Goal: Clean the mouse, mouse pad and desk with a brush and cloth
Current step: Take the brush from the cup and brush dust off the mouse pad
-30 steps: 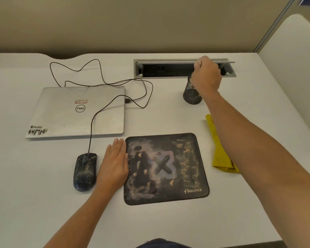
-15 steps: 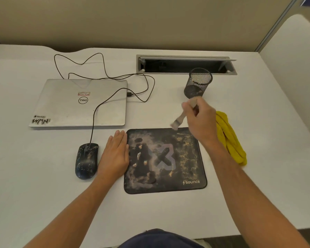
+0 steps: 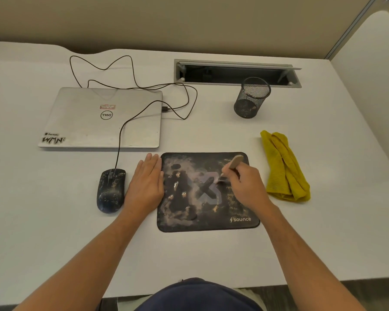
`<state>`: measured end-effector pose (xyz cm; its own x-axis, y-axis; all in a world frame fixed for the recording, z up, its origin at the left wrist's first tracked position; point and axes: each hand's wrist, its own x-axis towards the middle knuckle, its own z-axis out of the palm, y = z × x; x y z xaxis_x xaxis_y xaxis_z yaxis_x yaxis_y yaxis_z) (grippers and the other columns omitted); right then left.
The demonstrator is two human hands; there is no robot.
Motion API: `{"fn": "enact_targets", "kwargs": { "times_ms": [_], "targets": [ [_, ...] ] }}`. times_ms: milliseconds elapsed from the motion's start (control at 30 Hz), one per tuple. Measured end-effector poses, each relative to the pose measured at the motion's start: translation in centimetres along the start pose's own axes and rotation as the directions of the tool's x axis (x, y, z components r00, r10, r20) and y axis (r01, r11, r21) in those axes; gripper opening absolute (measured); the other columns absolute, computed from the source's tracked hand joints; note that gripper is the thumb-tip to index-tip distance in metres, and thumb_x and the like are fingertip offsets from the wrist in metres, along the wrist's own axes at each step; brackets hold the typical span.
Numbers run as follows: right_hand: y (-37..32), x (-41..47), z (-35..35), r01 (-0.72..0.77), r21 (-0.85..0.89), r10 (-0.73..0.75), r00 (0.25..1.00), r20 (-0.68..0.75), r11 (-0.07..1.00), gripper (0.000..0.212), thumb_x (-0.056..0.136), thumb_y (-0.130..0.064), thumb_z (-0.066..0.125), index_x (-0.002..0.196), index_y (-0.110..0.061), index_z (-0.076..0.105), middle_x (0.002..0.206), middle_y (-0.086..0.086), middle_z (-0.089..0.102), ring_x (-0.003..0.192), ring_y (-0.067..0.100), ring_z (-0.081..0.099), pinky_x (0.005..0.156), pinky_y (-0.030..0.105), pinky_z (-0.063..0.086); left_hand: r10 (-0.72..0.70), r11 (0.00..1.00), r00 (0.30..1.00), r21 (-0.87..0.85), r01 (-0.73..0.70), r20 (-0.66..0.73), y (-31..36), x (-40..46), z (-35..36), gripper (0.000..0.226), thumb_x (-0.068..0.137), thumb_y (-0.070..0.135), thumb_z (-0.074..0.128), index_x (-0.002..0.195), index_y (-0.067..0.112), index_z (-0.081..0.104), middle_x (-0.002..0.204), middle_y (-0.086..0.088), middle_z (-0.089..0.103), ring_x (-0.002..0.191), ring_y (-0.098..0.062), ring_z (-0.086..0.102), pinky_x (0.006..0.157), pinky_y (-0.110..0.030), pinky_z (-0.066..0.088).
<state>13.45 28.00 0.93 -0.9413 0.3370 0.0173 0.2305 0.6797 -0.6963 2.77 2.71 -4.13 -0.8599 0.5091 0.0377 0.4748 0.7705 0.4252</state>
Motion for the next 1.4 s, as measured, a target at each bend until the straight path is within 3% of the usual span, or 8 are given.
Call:
{"fn": "enact_targets", "kwargs": {
  "times_ms": [200,500,733,833,933,1167,1300,1400],
  "targets": [
    [0.0,-2.6,-1.1,0.022,-0.045,-0.017,0.994,0.113,0.999,0.012,0.097,-0.033,0.051,0.086,-0.033,0.055,0.074,-0.023,0.055,0.073,-0.001,0.056,0.057,0.01,0.034,0.011,1.0,1.0,0.002,-0.011,-0.005,0.0,0.0,0.1,0.051,0.103,0.024,0.028,0.149,0.002,0.028,0.157,-0.013,0.026,0.148,-0.023,0.014,0.121,-0.036,0.004],
    [-2.9,3.0,-0.5,0.042,0.098,-0.033,0.996,-0.089,0.994,0.011,0.095,-0.025,0.058,0.086,-0.029,0.061,0.077,-0.031,0.055,0.08,-0.021,0.053,0.07,-0.003,0.035,0.005,1.0,1.0,0.017,-0.006,0.016,-0.1,0.1,0.1,0.051,0.104,0.024,0.027,0.151,0.005,0.021,0.159,-0.012,0.019,0.148,-0.021,0.008,0.121,-0.034,0.001],
    [-1.4,-1.3,0.3,0.07,0.05,-0.071,0.998,0.001,0.996,0.011,0.096,-0.023,0.056,0.093,-0.023,0.067,0.088,-0.022,0.057,0.085,-0.012,0.054,0.072,0.002,0.038,0.013,0.999,1.0,0.046,-0.014,0.021,-0.4,0.1,0.3,0.051,0.104,0.026,0.025,0.152,0.007,0.021,0.16,-0.012,0.019,0.149,-0.022,0.006,0.121,-0.036,0.0],
    [-0.9,-4.5,-0.5,0.109,0.037,-0.112,0.99,0.09,0.993,0.011,0.096,-0.025,0.055,0.093,-0.032,0.063,0.088,-0.028,0.055,0.085,-0.005,0.056,0.069,0.004,0.039,0.018,0.999,1.0,0.046,-0.019,0.019,-0.3,0.2,0.2,0.055,0.101,0.028,0.02,0.151,0.006,0.024,0.158,-0.013,0.021,0.148,-0.024,0.009,0.121,-0.038,0.003],
    [-0.4,-5.8,-1.4,0.059,0.002,-0.059,0.986,0.156,0.998,0.01,0.095,-0.026,0.056,0.094,-0.034,0.062,0.09,-0.017,0.062,0.084,0.001,0.058,0.068,0.005,0.04,0.016,0.999,1.0,0.049,-0.017,0.015,-0.3,0.2,0.3,0.053,0.102,0.026,0.023,0.15,0.005,0.025,0.158,-0.013,0.022,0.148,-0.023,0.01,0.121,-0.037,0.003],
    [-1.6,-2.1,-0.6,0.07,0.076,-0.069,0.997,-0.024,0.995,0.014,0.096,-0.033,0.054,0.095,-0.027,0.066,0.089,-0.016,0.063,0.081,-0.001,0.057,0.066,0.007,0.04,0.02,0.999,1.0,0.043,-0.02,0.014,-0.2,0.1,0.1,0.053,0.102,0.027,0.024,0.151,0.005,0.023,0.159,-0.012,0.022,0.148,-0.022,0.009,0.12,-0.034,0.001],
    [-1.7,-0.9,1.4,0.111,-0.004,-0.111,0.994,-0.005,0.994,0.018,0.098,-0.035,0.048,0.1,-0.025,0.063,0.095,-0.015,0.061,0.083,0.002,0.054,0.07,0.018,0.045,0.013,0.999,1.0,0.036,-0.013,0.014,-0.2,0.1,0.1,0.051,0.104,0.024,0.028,0.151,0.005,0.022,0.159,-0.012,0.02,0.149,-0.021,0.007,0.12,-0.032,-0.001],
    [-1.3,-2.3,1.5,0.128,-0.001,-0.128,0.992,0.004,0.992,0.016,0.098,-0.03,0.051,0.105,-0.025,0.065,0.099,-0.017,0.06,0.087,0.001,0.053,0.075,0.014,0.045,0.017,0.999,1.0,0.035,-0.017,0.016,-0.1,0.2,0.1,0.052,0.104,0.024,0.028,0.151,0.005,0.022,0.159,-0.012,0.02,0.149,-0.021,0.006,0.12,-0.033,-0.001]
  ]
}}
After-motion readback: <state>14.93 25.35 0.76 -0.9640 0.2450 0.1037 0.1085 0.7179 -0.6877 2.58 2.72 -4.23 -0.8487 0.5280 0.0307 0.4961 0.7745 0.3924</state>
